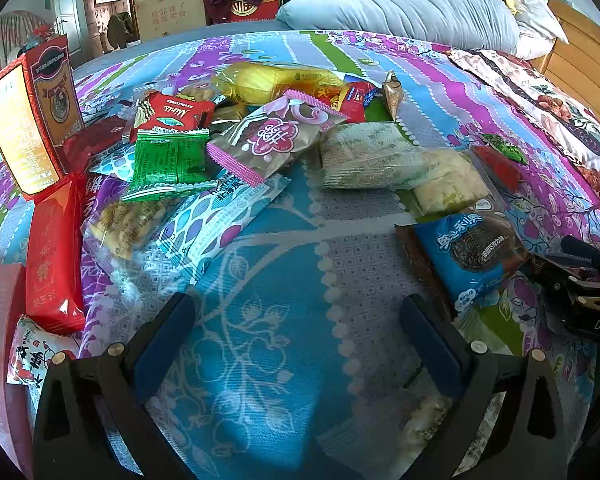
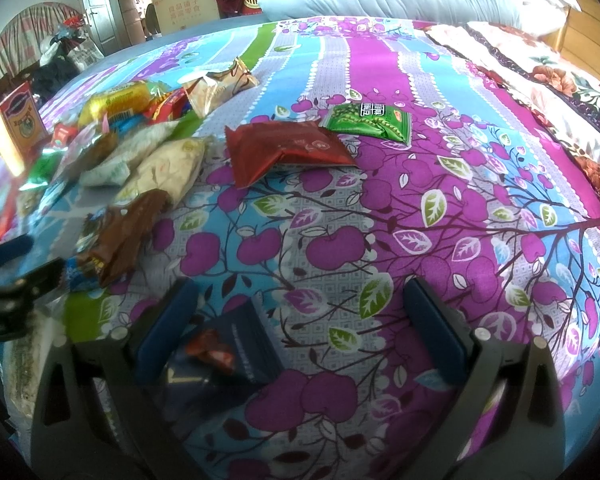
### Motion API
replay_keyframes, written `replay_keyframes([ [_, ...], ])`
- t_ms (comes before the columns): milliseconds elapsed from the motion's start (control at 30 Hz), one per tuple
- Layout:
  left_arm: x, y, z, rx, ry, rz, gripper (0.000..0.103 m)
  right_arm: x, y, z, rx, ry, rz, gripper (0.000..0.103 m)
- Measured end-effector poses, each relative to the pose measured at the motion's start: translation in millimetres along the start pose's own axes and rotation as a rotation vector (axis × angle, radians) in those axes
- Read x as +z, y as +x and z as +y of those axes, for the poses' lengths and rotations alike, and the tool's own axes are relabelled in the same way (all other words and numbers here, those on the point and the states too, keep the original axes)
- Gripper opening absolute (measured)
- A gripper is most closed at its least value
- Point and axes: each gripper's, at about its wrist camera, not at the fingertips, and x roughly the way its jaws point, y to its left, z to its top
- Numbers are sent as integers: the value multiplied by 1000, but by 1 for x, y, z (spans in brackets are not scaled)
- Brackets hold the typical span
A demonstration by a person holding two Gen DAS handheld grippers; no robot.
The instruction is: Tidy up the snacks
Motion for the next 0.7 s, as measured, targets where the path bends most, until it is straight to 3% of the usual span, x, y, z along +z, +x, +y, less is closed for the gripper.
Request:
replay_keyframes([
  [700,0,0,0,2,2,3,103,0,0,0,1,1,0,103],
])
